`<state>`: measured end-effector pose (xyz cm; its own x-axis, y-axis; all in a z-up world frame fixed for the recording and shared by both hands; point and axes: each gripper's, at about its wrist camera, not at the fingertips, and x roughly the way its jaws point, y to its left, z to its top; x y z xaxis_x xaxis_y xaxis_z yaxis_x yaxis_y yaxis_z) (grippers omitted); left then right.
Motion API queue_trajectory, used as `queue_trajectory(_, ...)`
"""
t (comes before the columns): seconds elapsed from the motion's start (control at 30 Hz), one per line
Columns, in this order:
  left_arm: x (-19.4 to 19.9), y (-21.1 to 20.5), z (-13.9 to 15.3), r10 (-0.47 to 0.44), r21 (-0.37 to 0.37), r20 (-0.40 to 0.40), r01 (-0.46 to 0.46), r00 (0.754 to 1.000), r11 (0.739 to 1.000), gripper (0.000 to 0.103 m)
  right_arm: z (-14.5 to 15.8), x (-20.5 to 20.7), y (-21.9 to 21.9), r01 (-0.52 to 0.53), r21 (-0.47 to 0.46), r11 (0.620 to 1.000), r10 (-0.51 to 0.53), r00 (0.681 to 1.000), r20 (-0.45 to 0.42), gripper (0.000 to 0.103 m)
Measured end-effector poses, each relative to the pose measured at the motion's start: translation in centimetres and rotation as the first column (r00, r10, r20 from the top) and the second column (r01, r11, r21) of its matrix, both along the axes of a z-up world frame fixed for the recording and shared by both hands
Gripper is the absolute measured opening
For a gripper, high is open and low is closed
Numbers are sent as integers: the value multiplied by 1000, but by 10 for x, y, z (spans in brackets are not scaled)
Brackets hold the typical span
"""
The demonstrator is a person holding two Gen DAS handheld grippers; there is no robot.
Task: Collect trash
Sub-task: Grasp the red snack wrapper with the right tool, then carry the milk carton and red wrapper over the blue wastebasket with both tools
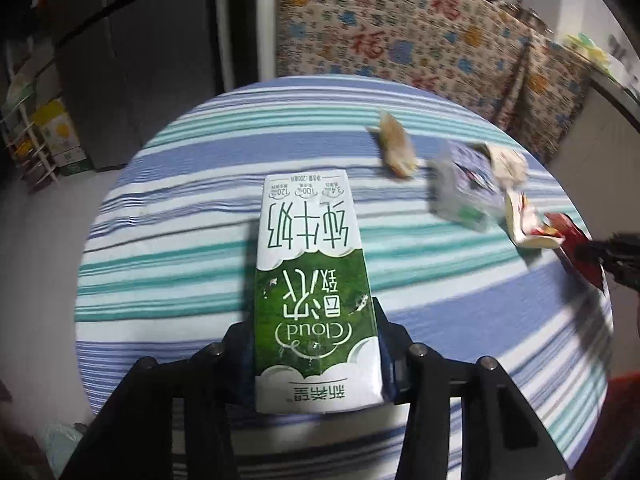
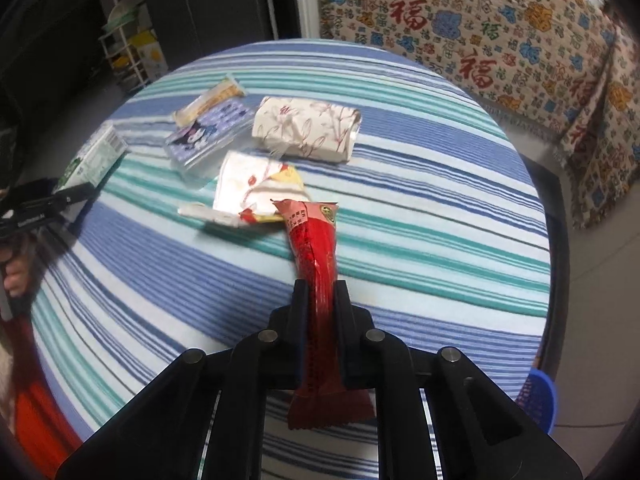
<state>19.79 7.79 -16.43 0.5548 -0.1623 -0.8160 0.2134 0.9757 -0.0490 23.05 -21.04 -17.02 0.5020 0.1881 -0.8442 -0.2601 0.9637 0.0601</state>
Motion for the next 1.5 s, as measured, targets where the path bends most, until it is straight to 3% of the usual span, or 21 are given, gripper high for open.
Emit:
queue_trajectory(0.07, -4, -9, -3, -14, 36, 2, 14, 1000, 999, 49, -4, 0, 2, 1, -8, 1000, -1, 1000, -6, 20)
queue_trajectory(0.13, -4, -14, -4, -17, 60, 11, 16, 1000, 998, 50, -6, 1, 2, 10, -10, 1000, -10, 1000, -7, 33)
queue_trajectory(0.2, -3, -17, -3, -17, 50, 10, 17, 1000, 999, 56, -5, 3, 1, 16, -7, 1000, -16, 1000, -5, 34)
queue_trajectory(0.23, -2, -18, -3, -15, 45, 13, 15, 1000, 999, 57, -5, 3, 1, 16, -5, 1000, -16, 1000, -5, 33)
queue_trajectory(0.3, -1, -19, -2, -11, 52, 17, 10, 1000, 999, 57, -5, 5, 2, 6, -10, 1000, -6, 1000, -15, 11)
queue_trajectory(0.4, 0, -15, 2, 0, 36, 31, -1, 1000, 999, 48, -2, 3, 0, 17, -4, 1000, -17, 1000, -5, 9)
queue_trajectory(0.63, -9, -10, 16, 35, -13, 70, -34, 997, 999, 47, 22, -11, -23, 83, 140, 987, -93, 993, 66, 9)
queue_trajectory(0.77, -23, -29, 32, 1, -39, 94, 3, 996, 999, 47, 30, -20, -48, 134, 220, 966, -154, 985, 78, 9)
queue_trajectory(0.93, -41, -83, 54, -81, -72, 120, 91, 989, 993, 47, 40, -46, -95, 222, 258, 940, -253, 963, 96, 9)
queue_trajectory(1.1, -55, -158, 74, -199, -137, 119, 214, 973, 967, 47, 49, -82, -165, 342, 251, 905, -376, 921, 100, 9)
queue_trajectory(1.33, -70, -294, 86, -397, -185, 114, 412, 911, 892, 47, 57, -127, -261, 506, 201, 839, -530, 844, 88, 9)
queue_trajectory(1.5, -78, -386, 65, -503, -175, 85, 510, 860, 842, 47, 42, -142, -317, 586, 186, 789, -606, 792, 72, 9)
